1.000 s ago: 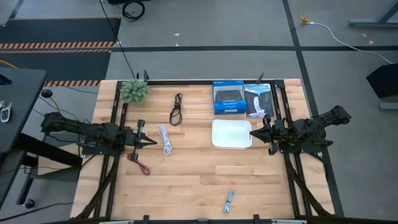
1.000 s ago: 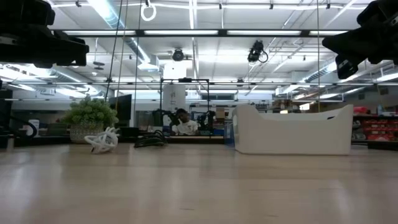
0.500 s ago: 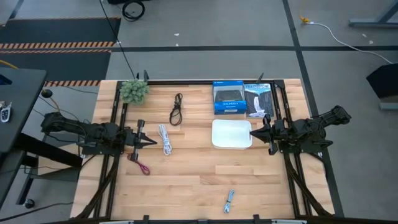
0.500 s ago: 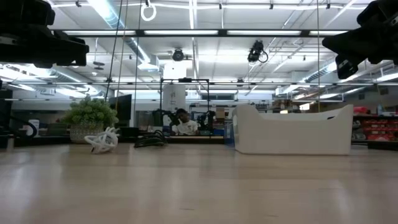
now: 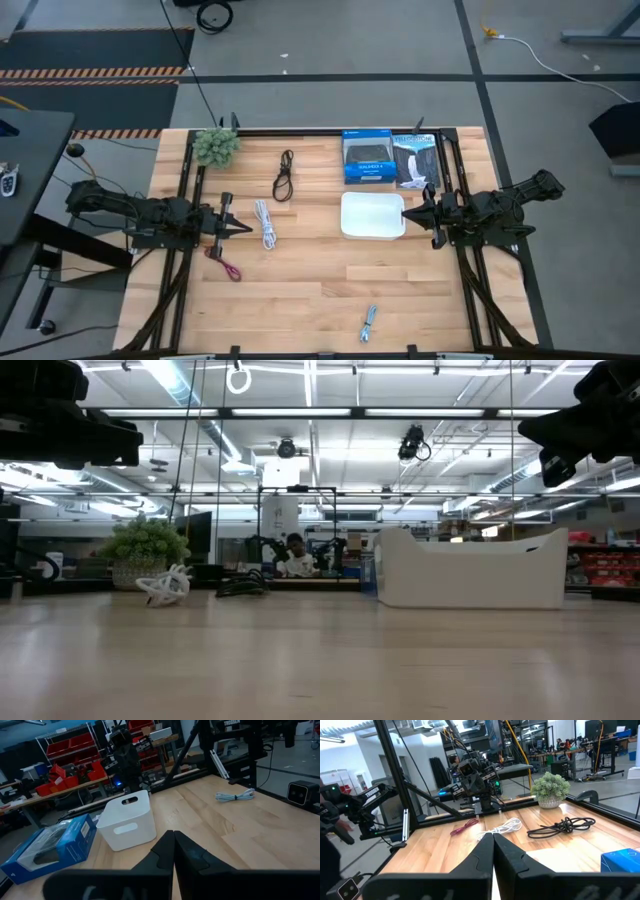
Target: Pick and place USB-C Cables
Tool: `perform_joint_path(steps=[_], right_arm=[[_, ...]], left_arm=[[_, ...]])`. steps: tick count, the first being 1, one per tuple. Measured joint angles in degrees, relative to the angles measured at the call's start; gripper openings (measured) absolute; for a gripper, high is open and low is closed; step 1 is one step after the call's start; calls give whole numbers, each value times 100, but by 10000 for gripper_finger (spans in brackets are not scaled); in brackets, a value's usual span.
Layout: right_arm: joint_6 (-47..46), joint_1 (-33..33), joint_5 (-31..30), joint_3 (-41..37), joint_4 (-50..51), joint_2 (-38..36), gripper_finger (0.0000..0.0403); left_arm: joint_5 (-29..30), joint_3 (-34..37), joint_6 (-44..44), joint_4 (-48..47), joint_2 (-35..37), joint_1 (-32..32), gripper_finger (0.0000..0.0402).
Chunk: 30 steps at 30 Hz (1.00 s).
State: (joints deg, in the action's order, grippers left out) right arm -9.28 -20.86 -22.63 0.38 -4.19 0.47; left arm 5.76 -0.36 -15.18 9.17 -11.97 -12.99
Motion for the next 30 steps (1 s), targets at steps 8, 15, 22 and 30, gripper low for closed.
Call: perform_joint_path(steps=[8,15,22,30], right_arm=[[0,2,0,0,0,0,14],[0,2,0,0,-2,-2,14],[0,2,0,0,-39,-2,14],[0,1,0,0,-39,-2,14]], left_arm=[[9,-2,37,347,-4,0,11],[504,-1,2243,2056,-8,4,11],[1752,0,3949,2468,-3,6,11],[2989,-2,6325,1992,-2,6,11]])
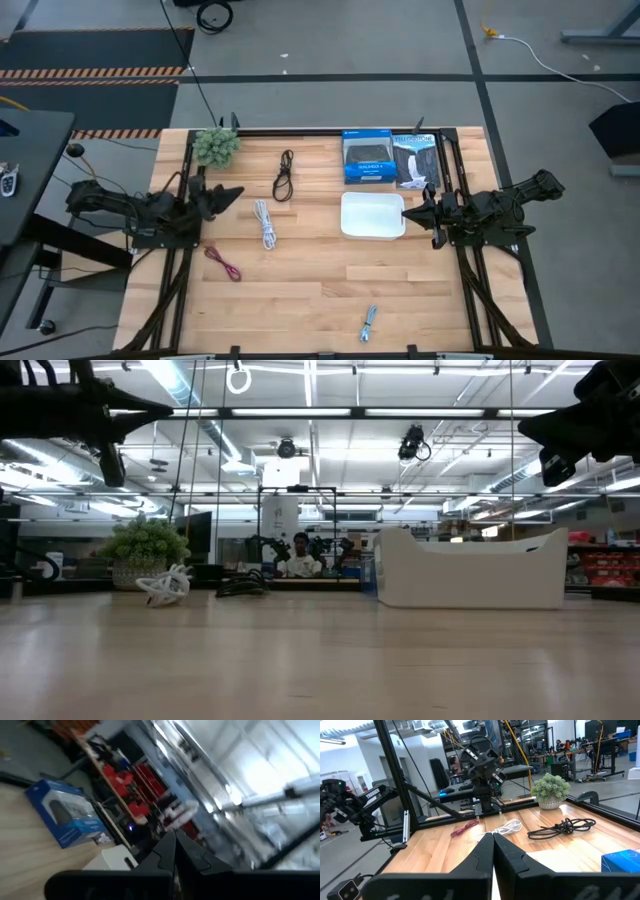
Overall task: Pick and place USB-C Cables
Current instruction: Put the pink charger cable into the white bin
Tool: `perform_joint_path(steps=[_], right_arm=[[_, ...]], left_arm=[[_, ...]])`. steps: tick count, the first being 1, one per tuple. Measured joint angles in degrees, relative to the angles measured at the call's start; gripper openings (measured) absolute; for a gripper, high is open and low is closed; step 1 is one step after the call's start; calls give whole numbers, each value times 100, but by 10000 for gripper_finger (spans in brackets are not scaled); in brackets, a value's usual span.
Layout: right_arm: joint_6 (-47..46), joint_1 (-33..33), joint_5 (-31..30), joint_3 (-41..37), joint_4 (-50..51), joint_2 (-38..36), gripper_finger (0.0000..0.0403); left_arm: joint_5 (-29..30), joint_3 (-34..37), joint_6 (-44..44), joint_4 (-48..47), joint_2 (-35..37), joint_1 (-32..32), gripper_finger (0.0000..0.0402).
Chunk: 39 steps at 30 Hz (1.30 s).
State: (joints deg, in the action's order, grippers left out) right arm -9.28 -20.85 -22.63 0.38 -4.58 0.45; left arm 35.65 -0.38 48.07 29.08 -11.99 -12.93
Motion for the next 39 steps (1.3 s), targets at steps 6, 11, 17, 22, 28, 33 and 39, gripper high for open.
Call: perform_joint_path(steps=[6,11,17,22,28,33,39], right_arm=[[0,-1,0,0,0,0,14],[0,1,0,0,0,0,14],[0,0,0,-1,0,0,14],[0,1,0,0,0,0,14],[0,0,0,0,0,0,14],[0,1,0,0,0,2,14],[0,1,0,-1,0,0,14]], left_arm=[[328,0,235,223,2,0,11],[509,0,511,14,0,-2,11],[689,0,1607,-374,-98,0,11],[-562,-83,2006,-280,-524,0,11],[-1523,-745,1854,-253,-1349,1,11],[-3007,-1609,1830,-987,-2128,-25,11],[-4048,-3095,841,-4119,-2993,-221,11]])
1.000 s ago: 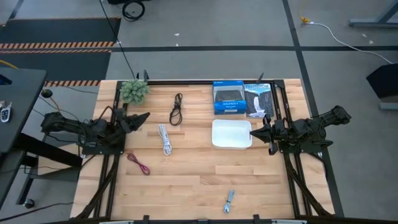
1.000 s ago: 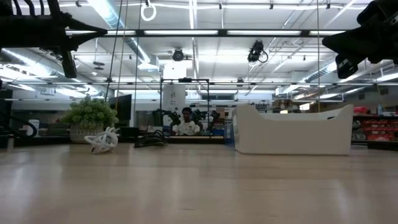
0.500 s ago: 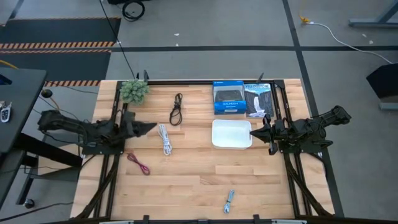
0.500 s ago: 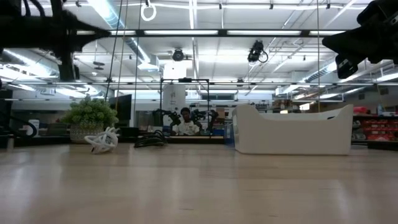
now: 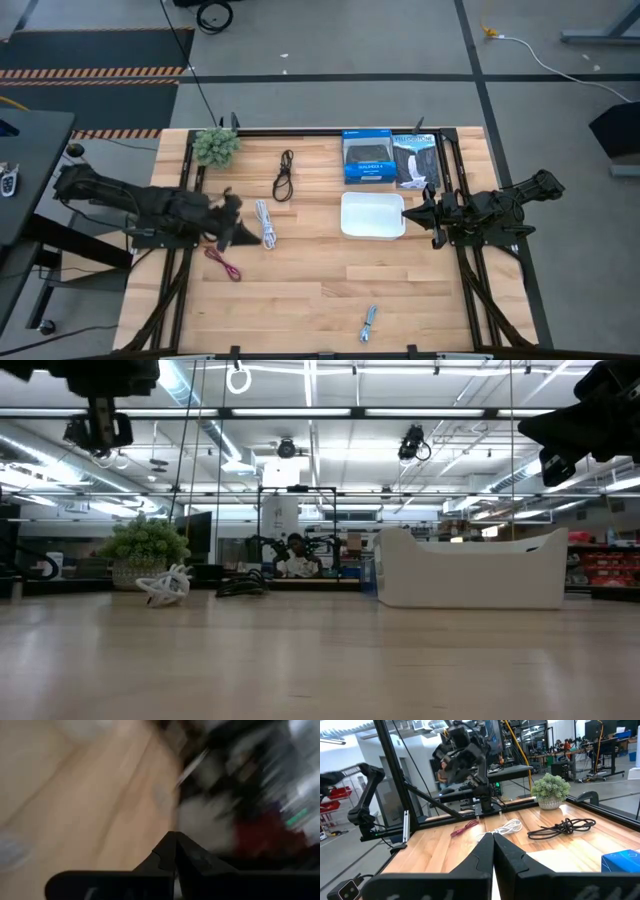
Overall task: Pick and place USB-C Cables
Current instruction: Put the pink charger cable into the white bin
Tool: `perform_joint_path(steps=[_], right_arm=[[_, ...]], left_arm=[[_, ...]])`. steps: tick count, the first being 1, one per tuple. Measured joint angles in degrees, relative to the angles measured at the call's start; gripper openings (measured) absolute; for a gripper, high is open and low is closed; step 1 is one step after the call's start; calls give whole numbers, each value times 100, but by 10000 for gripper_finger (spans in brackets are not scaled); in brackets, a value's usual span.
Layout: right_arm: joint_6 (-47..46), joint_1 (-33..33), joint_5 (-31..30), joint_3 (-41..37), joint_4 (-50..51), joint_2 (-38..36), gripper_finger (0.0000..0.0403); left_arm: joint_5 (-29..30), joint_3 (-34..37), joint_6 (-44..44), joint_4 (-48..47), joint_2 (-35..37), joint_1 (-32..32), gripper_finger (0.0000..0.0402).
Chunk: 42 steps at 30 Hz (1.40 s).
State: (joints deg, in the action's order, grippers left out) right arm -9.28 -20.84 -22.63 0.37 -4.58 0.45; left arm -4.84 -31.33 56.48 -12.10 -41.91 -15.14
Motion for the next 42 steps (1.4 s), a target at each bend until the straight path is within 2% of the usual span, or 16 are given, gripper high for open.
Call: perform_joint_path(steps=[3,5,9,14,18,29,34,42], right_arm=[[0,0,0,-1,0,0,14],[0,0,0,0,0,0,14],[0,-1,0,1,-1,0,14],[0,0,0,1,-4,0,14],[0,0,0,1,-1,1,14],[0,-2,0,1,-2,0,14],[0,0,0,1,-2,0,14],[0,0,0,1,-2,0,14]], left_arm=[[-330,-700,-780,-1994,-501,-135,15],[-517,-1051,-1078,-2831,-821,-207,27],[-979,-1527,-1825,-3714,-1399,-352,74],[-769,-1829,-2828,-4702,-2165,-554,139],[-525,-1862,-3378,-4786,-2623,-717,162],[419,-1862,-4491,-4825,-3497,-1411,165],[504,-1656,-4504,-4788,-3792,-1769,165],[745,-1242,-4183,-4735,-3835,-2172,165]])
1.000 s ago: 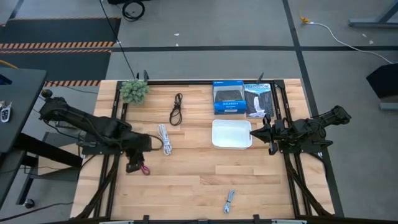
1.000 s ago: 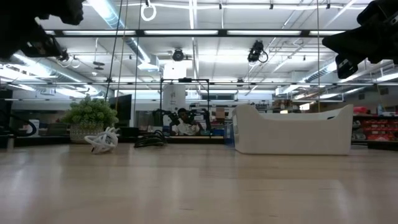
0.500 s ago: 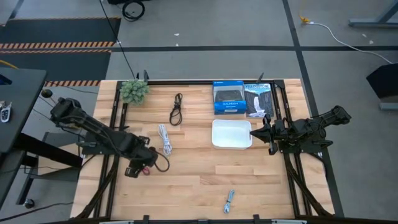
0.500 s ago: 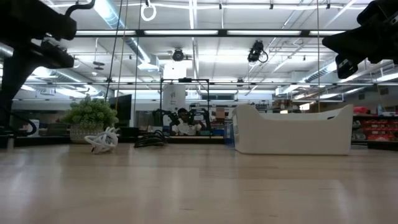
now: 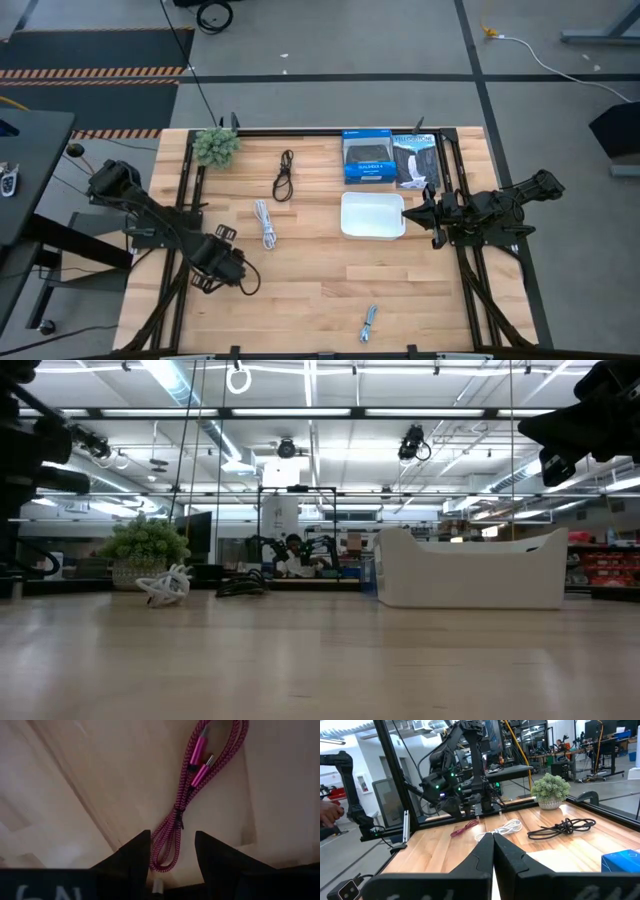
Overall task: Pick and place USB-C Cables
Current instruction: Put the pink charger cable into the white bin
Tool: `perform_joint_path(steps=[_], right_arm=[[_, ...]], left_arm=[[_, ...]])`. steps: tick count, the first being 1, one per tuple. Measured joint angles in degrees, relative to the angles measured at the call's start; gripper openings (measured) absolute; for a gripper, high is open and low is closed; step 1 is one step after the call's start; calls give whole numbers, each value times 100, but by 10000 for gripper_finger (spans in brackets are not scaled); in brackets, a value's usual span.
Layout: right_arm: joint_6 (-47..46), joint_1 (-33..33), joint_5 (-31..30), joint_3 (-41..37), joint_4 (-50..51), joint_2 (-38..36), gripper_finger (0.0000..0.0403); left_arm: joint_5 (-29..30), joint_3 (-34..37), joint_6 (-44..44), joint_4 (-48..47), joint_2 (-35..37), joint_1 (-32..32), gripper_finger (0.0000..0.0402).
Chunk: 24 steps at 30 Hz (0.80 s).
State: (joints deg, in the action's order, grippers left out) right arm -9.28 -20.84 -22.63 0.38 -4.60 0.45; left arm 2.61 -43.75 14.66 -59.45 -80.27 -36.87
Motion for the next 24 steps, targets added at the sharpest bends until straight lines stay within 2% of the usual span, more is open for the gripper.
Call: perform_joint_path(steps=[8,15,24], right_arm=[[0,0,0,0,0,2,14],[0,0,0,0,2,1,14],[0,0,0,0,2,0,14]], left_arm=[[-4,306,-52,483,13,-39,161],[-291,467,-181,935,13,-26,128],[-191,481,-188,939,13,-30,90]])
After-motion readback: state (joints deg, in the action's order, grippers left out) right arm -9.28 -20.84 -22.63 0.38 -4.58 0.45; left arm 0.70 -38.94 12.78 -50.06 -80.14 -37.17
